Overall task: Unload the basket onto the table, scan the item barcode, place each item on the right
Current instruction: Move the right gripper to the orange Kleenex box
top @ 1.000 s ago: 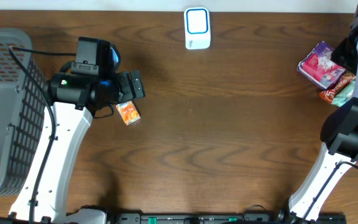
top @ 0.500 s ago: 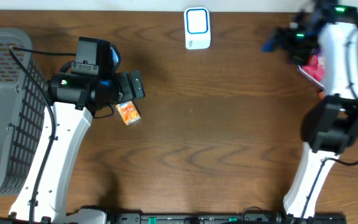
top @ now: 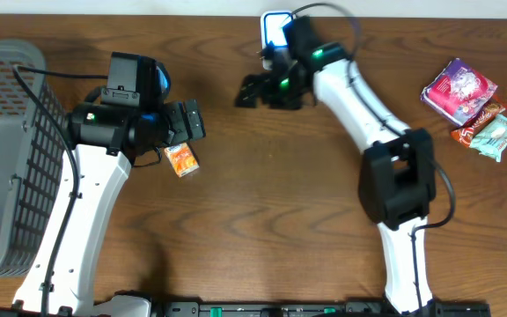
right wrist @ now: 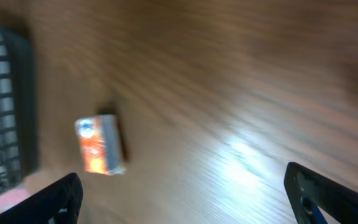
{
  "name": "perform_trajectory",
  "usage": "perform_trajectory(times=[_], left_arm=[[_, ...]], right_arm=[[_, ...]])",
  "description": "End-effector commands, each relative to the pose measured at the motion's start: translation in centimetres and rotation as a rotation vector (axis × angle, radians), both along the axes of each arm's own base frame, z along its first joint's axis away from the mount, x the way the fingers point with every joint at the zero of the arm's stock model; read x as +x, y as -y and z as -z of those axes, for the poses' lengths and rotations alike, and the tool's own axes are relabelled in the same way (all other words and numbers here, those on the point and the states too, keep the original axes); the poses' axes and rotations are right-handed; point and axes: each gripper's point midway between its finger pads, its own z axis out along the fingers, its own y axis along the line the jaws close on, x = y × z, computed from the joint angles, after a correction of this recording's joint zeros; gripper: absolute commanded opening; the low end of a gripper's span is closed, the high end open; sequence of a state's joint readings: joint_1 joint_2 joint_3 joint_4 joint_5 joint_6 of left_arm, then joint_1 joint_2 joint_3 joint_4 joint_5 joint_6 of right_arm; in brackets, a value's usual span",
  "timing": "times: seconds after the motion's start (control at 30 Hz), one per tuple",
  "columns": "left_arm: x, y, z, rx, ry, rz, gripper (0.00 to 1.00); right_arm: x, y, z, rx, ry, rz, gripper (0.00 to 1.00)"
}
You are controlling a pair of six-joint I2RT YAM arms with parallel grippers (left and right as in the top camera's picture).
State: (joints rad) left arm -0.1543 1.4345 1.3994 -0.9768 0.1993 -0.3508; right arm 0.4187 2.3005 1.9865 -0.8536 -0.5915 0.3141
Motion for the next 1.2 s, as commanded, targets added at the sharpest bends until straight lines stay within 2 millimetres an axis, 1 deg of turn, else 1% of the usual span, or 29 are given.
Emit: perform_trajectory(times=[0.0,0.07,0.13,0.2,0.3,0.37,0.5,0.57,0.67,0.73,0.8,0.83,0.87,0.93,0.97,1.0,1.03,1.17], left_arm=[[0.1,-0.2,-0.1,0.008,0.002,0.001,0.98],[0.1,-0.1,-0.1,0.008,0.002,0.001,0.98],[0.1,-0.2,-0.1,0.008,0.002,0.000,0.98],[0.1,-0.1,-0.1,0.008,0.002,0.001,0.98],[0.1,-0.2,-0.1,0.008,0.002,0.001,0.98],[0.1,-0.1,-0.1,0.008,0.002,0.001,0.98],[0.1,-0.1,-0.1,0.008,0.002,0.001,0.98],[0.1,-0.2,-0.1,0.008,0.002,0.001,0.98],[0.8,0.0,-0.4,0.003,0.035,0.000,0.98],[0.9,0.0,-0.5,0.001,0.042,0.000,0.98],[0.6,-0.1,-0.3,0.009,0.026,-0.001,0.98],[0.9,-0.5,-0.3,0.025,0.037,-0.011,0.98],[1.1,-0.9,-0.1,0.052,0.037,-0.020,0.98],[1.1,-2.9,0.9,0.153,0.018,-0.071,0.98],[1.1,-4.2,1.6,0.215,0.001,-0.108,0.98],[1.2,-5.0,2.3,0.241,-0.018,-0.137,0.98],[1.2,-5.4,3.2,0.241,-0.048,-0.152,0.98],[1.0,-5.5,6.6,0.203,-0.177,-0.148,0.98]], right_arm=[[-1.8,-2.7,-1.1,0.086,-0.075,0.016,0.99],[-2.4,-3.8,-0.8,0.089,-0.070,-0.001,0.99],[-2.7,-4.3,-0.6,0.074,-0.061,-0.009,0.99],[-2.8,-4.2,-0.4,0.060,-0.060,-0.005,0.98],[-2.6,-3.7,-0.4,0.057,-0.066,0.005,0.99],[-2.3,-2.9,-0.3,0.051,-0.080,0.021,0.99],[-1.8,-0.7,0.1,0.026,-0.117,0.066,0.99],[-2.0,0.7,0.7,-0.009,-0.155,0.092,0.99],[-2.8,2.6,1.6,-0.080,-0.183,0.083,0.99],[-3.3,4.3,2.6,-0.181,-0.165,0.063,0.99],[-3.5,5.0,3.0,-0.224,-0.171,0.073,0.99],[-3.6,5.2,3.1,-0.235,-0.176,0.075,0.99],[-3.7,5.3,3.1,-0.240,-0.179,0.075,0.99],[-3.9,5.6,3.2,-0.254,-0.186,0.076,0.99],[-3.9,5.6,3.2,-0.255,-0.186,0.073,0.99],[-3.9,5.6,3.2,-0.257,-0.181,0.067,0.99],[-3.8,5.7,3.3,-0.265,-0.176,0.067,0.99],[-3.5,6.3,3.5,-0.293,-0.162,0.078,0.99]])
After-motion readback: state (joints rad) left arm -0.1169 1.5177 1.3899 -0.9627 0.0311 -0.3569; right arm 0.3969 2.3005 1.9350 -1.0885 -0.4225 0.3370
